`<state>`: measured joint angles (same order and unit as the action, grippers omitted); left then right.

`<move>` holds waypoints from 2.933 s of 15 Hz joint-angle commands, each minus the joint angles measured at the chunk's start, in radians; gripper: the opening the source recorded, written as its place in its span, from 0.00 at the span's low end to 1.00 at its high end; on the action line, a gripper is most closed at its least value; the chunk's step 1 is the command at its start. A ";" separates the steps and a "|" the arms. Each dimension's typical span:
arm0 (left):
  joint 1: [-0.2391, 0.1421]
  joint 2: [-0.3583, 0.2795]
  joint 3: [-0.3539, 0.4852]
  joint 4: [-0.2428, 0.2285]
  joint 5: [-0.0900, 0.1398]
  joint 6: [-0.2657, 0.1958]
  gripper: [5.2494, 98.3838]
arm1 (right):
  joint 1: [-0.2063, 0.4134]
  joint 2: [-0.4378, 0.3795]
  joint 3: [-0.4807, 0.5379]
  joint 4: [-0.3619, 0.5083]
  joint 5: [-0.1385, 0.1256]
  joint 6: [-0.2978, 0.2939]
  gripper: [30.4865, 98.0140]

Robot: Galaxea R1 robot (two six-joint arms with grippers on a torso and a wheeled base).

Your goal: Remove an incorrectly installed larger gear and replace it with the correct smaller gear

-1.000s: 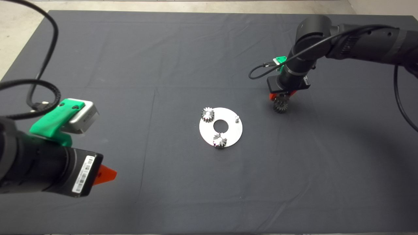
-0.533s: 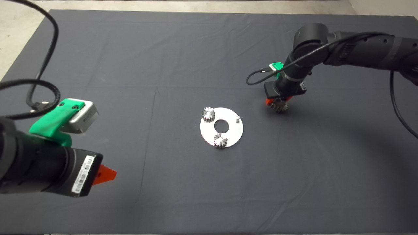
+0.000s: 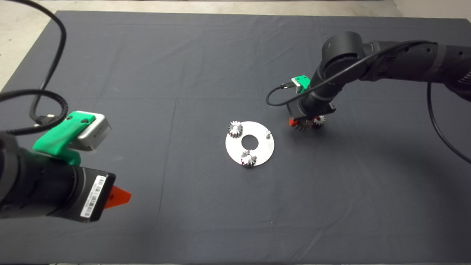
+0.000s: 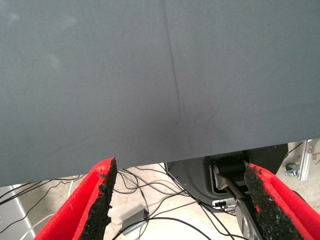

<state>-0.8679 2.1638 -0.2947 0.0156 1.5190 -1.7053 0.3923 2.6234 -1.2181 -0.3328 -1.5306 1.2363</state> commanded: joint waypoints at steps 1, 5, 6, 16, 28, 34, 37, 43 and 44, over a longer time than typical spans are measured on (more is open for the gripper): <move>-0.017 0.000 0.008 0.009 0.004 -0.004 0.63 | 0.060 -0.015 0.227 0.072 -0.075 0.127 0.25; -0.017 0.000 0.008 0.009 0.004 -0.005 0.63 | 0.062 -0.144 0.357 0.081 -0.075 0.183 0.25; -0.016 0.001 0.008 0.009 0.003 -0.007 0.63 | 0.062 -0.181 0.372 0.081 -0.078 0.183 0.25; -0.014 0.003 0.011 0.024 0.003 -0.017 0.63 | 0.056 -0.317 0.436 0.080 -0.086 0.169 0.25; -0.007 0.003 0.011 0.030 0.001 -0.019 0.63 | -0.036 -0.403 0.462 0.066 -0.086 0.166 0.27; -0.007 0.003 0.011 0.030 0.001 -0.019 0.63 | -0.126 -0.427 0.418 -0.024 -0.086 0.113 0.27; -0.006 0.003 0.011 0.030 0.001 -0.020 0.63 | -0.147 -0.427 0.407 -0.048 -0.086 0.097 0.27; -0.003 0.003 0.012 0.029 0.001 -0.027 0.63 | -0.147 -0.420 0.385 -0.063 -0.086 0.078 0.31; -0.003 0.003 0.013 0.030 0.001 -0.025 0.63 | -0.147 -0.418 0.385 -0.063 -0.085 0.080 0.33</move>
<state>-0.8672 2.1664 -0.2943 0.0345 1.5179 -1.7240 0.2304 2.2051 -0.8267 -0.3591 -1.5309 1.3272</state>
